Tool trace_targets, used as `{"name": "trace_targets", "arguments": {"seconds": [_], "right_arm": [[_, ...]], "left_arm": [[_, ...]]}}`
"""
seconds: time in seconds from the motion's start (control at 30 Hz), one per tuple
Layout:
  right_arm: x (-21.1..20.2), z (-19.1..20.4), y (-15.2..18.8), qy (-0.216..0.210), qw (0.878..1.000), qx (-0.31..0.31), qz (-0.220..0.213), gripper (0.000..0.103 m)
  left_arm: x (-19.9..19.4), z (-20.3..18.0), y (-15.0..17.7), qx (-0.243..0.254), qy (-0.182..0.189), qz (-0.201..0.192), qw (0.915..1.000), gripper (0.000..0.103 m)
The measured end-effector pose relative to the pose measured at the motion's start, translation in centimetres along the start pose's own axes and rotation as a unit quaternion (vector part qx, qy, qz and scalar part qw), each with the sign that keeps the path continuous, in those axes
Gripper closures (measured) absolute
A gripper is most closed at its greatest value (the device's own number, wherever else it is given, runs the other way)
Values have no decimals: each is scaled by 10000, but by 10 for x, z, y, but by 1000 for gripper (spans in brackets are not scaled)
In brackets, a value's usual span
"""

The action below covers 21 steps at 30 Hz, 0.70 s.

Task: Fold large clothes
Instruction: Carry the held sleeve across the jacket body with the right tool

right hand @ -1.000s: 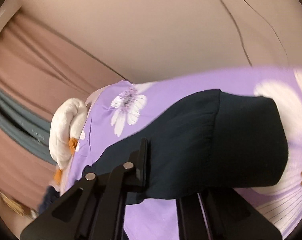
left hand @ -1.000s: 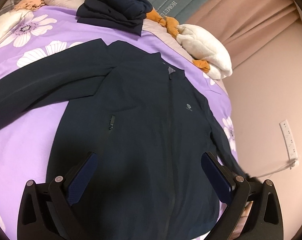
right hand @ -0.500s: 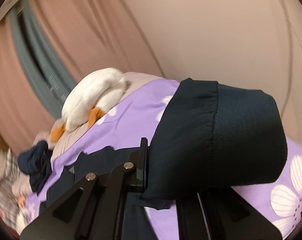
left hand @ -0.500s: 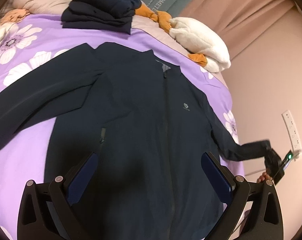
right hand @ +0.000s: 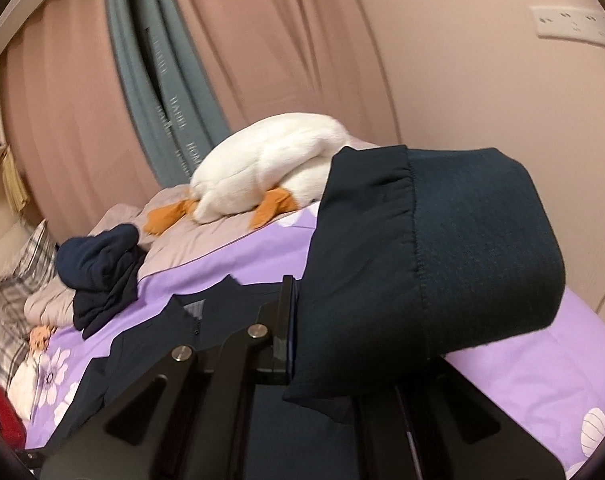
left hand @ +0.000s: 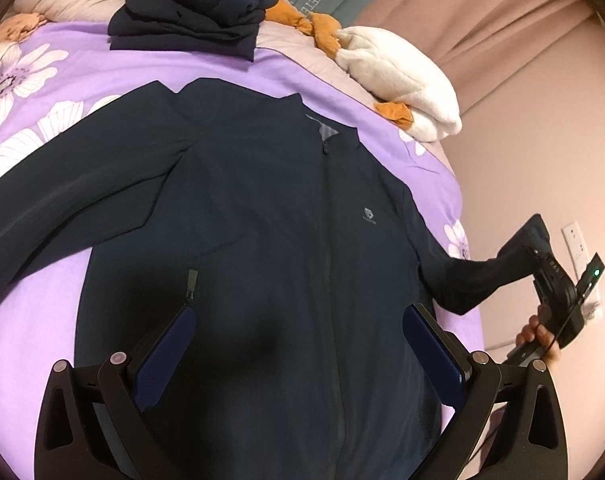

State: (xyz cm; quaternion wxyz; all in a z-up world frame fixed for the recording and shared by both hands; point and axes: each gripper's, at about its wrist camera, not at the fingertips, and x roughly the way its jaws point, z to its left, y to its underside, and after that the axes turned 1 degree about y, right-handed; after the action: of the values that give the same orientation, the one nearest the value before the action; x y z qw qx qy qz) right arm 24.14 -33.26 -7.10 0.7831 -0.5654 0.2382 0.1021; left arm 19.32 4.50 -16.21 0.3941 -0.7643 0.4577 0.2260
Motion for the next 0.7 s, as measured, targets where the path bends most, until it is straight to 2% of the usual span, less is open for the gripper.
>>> {"name": "trace_targets", "arguments": {"seconds": [0.27, 0.47, 0.7], "right_arm": [[30, 64, 10, -335, 9977, -548, 227, 96], [51, 103, 25, -500, 9938, -900, 411, 96], [72, 153, 54, -747, 9839, -1495, 633, 96]], "left_arm": [[12, 17, -10, -254, 64, 148, 9995, 1], [20, 21, -21, -231, 152, 212, 9994, 1], [31, 21, -46, -501, 772, 181, 9956, 1]]}}
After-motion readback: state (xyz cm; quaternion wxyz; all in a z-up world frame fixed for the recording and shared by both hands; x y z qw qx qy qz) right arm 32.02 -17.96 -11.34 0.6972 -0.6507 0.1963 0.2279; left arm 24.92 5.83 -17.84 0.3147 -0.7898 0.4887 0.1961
